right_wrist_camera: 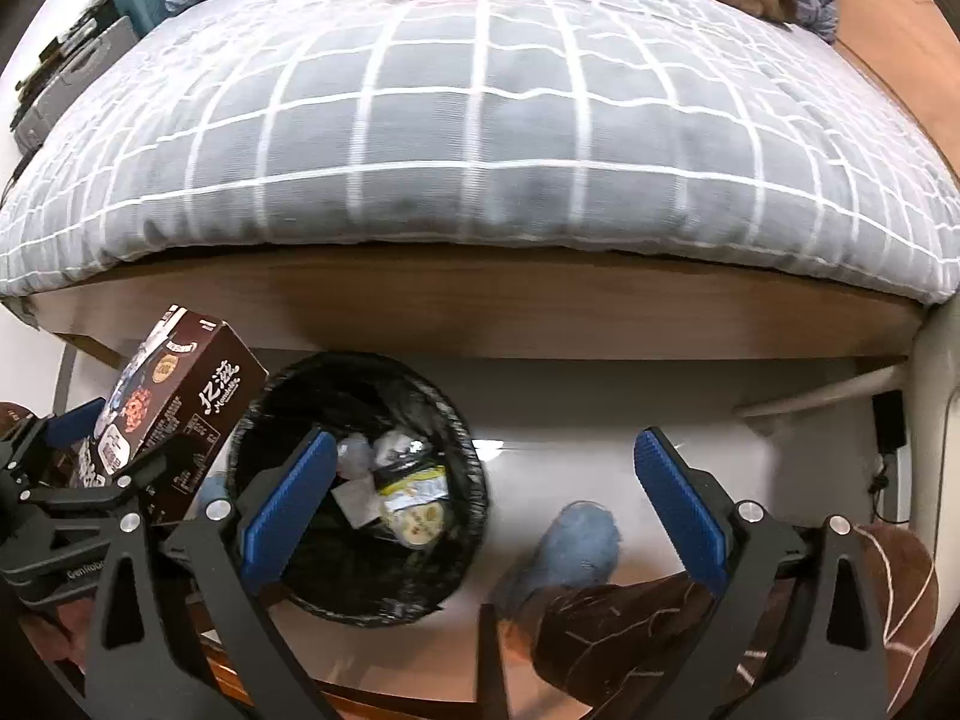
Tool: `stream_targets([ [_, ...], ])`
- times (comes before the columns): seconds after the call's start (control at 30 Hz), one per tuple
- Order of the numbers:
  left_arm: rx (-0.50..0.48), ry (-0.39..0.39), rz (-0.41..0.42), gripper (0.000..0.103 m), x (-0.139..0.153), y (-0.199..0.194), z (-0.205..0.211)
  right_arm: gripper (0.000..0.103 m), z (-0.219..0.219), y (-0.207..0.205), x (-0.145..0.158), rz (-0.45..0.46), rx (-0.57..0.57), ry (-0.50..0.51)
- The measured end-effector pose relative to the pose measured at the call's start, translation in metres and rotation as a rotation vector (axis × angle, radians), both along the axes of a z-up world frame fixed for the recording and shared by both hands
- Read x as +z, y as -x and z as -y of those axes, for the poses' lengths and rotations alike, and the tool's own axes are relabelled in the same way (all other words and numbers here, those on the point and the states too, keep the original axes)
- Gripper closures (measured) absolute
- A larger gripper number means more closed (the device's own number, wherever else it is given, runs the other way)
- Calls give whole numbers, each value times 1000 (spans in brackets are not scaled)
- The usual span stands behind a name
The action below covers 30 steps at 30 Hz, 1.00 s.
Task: Collect trash
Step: 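Lower the left tool holding the brown box over the bin and open it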
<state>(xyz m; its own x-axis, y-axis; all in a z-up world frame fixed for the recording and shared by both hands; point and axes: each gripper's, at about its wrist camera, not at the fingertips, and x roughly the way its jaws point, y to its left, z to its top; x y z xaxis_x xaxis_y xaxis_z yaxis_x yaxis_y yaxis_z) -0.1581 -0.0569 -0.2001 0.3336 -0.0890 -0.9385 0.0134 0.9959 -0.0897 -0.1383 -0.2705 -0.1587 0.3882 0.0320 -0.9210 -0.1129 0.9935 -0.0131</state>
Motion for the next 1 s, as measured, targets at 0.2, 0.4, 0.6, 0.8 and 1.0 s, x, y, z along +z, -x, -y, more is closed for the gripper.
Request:
stream_targets([
  [0.2, -46, -10, -33, 7, -12, -4, 16, 8, 27, -2, -10, -23, -54, -21],
  [0.4, -67, -18, -55, 7, -20, -12, 18, 8, 32, -3, -20, -47, -73, -45],
  [0.6, -67, -8, -47, 6, -17, -10, 18, 8, 33, -4, -21, -56, -76, -53],
  [0.8, -44, 14, -62, 6, -10, -6, 10, 8, 31, -5, -20, -58, -72, -54],
  [1.0, -62, 24, -67, 6, -11, -6, 9, 8, 30, -5, -21, -59, -68, -54],
])
